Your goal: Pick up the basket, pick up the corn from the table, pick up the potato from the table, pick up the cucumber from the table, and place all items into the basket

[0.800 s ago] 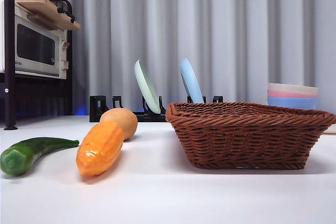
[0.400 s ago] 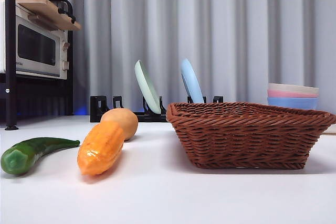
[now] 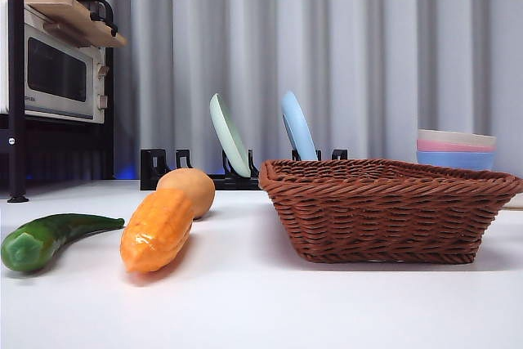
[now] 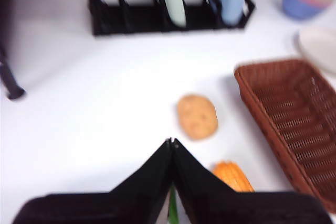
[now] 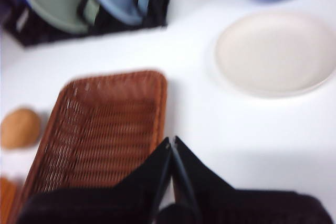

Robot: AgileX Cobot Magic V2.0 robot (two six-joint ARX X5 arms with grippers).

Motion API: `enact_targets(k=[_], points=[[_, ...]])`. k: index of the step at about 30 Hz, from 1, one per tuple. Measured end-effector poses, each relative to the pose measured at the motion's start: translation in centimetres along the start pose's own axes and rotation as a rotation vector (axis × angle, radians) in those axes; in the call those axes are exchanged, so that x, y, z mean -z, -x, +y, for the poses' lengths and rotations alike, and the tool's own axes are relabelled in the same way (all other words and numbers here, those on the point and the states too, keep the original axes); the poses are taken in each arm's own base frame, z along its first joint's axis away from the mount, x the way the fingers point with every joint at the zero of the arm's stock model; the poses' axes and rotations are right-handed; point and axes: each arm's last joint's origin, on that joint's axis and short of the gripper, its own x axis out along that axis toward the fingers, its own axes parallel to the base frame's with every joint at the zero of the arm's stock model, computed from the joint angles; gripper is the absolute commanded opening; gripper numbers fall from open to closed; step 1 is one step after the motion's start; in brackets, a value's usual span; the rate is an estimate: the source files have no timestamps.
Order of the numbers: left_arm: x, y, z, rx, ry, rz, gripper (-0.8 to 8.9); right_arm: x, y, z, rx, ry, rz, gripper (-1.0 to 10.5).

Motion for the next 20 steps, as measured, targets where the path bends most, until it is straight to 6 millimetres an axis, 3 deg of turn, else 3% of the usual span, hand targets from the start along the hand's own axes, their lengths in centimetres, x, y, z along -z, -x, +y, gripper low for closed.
enact_targets(k=[4,5,9,11,20], points=[[0.0,-1.7,0.2,0.054,0.005,0.090,0.13,-0.5,-1.8,0.0,-0.109,0.022,0.100,0.1],[0.1,-2.0,0.3,0.068,0.009,0.109,0.62,-0.5,-2.3,0.0,-0.135,0.026,0.117,0.5],[0.2,-2.8,0.4,0.088,0.020,0.145,3.90,-0.4,-3.9,-0.2,-0.171,0.033,0.174,3.8],[0.3,-2.9,0.4,0.088,0.021,0.149,4.08,-0.3,-4.6,-0.4,-0.169,0.029,0.198,4.5],[0.3,-2.9,0.4,0.090,0.022,0.148,4.07,-0.6,-8.9,-0.8,-0.173,0.016,0.295,4.4]])
